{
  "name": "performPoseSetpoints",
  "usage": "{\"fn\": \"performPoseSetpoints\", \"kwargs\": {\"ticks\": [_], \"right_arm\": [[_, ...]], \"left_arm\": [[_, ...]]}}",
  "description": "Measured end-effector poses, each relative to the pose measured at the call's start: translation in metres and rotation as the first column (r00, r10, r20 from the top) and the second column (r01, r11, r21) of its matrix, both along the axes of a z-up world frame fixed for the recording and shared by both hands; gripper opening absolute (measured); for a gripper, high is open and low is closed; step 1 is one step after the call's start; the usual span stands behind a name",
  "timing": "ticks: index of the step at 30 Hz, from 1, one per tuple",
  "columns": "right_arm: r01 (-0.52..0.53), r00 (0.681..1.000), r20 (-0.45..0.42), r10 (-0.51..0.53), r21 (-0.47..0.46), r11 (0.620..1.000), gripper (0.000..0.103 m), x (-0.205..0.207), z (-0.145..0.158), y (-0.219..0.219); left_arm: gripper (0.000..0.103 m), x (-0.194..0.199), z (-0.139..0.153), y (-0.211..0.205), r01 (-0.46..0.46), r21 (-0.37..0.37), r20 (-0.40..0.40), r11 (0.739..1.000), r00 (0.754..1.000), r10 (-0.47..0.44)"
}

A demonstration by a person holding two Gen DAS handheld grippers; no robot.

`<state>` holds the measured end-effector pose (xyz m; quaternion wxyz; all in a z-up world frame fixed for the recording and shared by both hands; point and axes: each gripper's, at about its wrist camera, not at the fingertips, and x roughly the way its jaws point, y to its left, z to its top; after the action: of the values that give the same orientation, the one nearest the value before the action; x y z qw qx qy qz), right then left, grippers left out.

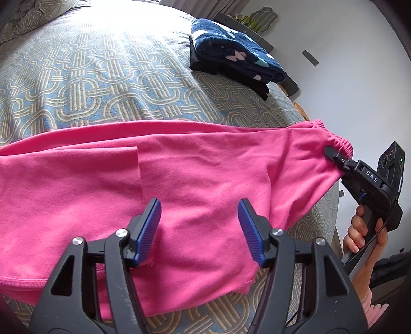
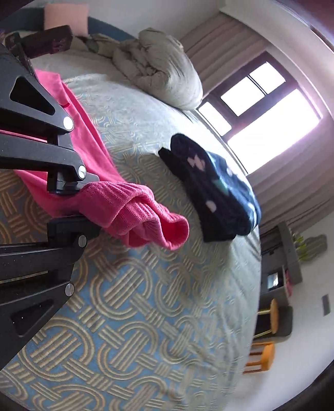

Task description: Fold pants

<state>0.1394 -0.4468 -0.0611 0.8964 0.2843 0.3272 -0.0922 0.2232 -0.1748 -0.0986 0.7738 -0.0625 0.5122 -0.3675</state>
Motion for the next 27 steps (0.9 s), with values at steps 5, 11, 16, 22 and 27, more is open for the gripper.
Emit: {"fn": "performPoseSetpoints", "kwargs": {"ticks": [5, 11, 16, 22, 27], "right_arm": [[-0.145, 0.986, 0.051, 0.16, -0.22, 0.965, 0.011, 0.016, 0.038, 0.068], [-0.406, 0.895, 0.01, 0.447, -0.402, 0.821, 0.011, 0.037, 0.043, 0.184], [-0.596, 0.788, -0.109, 0.606, -0.384, 0.706, 0.011, 0.051, 0.001, 0.265], [-0.678, 0.73, -0.267, 0.63, -0.403, 0.615, 0.017, 0.047, -0.045, 0.298], [-0.701, 0.706, -0.246, 0.664, -0.378, 0.605, 0.029, 0.033, -0.044, 0.288]], "left_arm": [[0.064, 0.004, 0.007, 0.032, -0.038, -0.093, -0.049, 0.995, 0.998, 0.033], [0.073, 0.012, 0.003, 0.117, -0.237, -0.198, -0.113, 0.951, 0.969, 0.218], [0.074, 0.018, -0.019, 0.15, -0.303, -0.259, -0.246, 0.917, 0.939, 0.241], [0.078, 0.016, -0.033, 0.145, -0.289, -0.286, -0.304, 0.913, 0.931, 0.199], [0.079, 0.014, -0.026, 0.13, -0.248, -0.289, -0.299, 0.925, 0.941, 0.159]]}}
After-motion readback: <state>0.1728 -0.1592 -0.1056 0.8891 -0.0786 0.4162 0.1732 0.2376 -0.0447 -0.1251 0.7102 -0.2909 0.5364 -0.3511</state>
